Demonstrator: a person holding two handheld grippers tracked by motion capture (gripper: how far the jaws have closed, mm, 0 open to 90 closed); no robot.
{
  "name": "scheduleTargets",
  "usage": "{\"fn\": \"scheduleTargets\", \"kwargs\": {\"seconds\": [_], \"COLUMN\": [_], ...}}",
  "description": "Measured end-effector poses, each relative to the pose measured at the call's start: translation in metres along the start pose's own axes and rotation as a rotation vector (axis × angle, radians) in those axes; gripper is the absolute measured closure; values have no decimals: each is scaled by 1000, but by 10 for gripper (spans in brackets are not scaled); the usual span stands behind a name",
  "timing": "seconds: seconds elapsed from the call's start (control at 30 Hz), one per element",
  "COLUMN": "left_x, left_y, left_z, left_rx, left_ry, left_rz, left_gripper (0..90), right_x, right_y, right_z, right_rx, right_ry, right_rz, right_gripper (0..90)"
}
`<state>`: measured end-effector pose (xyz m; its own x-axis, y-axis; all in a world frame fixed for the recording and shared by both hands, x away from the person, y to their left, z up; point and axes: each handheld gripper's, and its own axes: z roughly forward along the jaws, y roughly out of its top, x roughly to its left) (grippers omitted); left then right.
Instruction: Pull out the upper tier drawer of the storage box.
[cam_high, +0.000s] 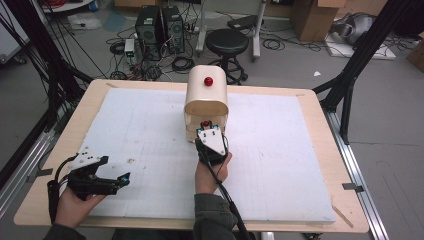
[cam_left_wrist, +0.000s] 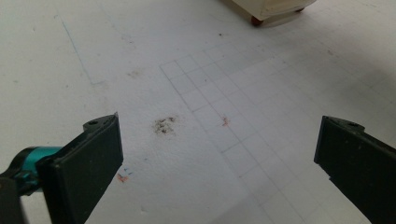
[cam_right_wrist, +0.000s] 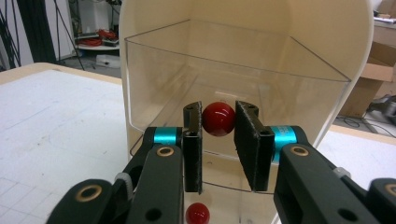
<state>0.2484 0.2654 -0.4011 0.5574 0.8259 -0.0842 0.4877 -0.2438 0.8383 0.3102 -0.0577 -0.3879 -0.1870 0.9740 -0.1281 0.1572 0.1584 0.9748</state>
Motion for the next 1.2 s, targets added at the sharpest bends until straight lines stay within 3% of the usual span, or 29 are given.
{"fn": "scheduleTargets", "kwargs": {"seconds": [1.2], "left_x": [1], "left_y": [1], "left_z": [-2], "left_rx": [-8], "left_ry": [9], "left_rz": [-1], "left_gripper": [17], "right_x": [3], "right_y": [-3], "right_z": [-15], "right_rx": [-7], "right_ry": [-2], "right_rz": [0], "right_gripper": [730]}}
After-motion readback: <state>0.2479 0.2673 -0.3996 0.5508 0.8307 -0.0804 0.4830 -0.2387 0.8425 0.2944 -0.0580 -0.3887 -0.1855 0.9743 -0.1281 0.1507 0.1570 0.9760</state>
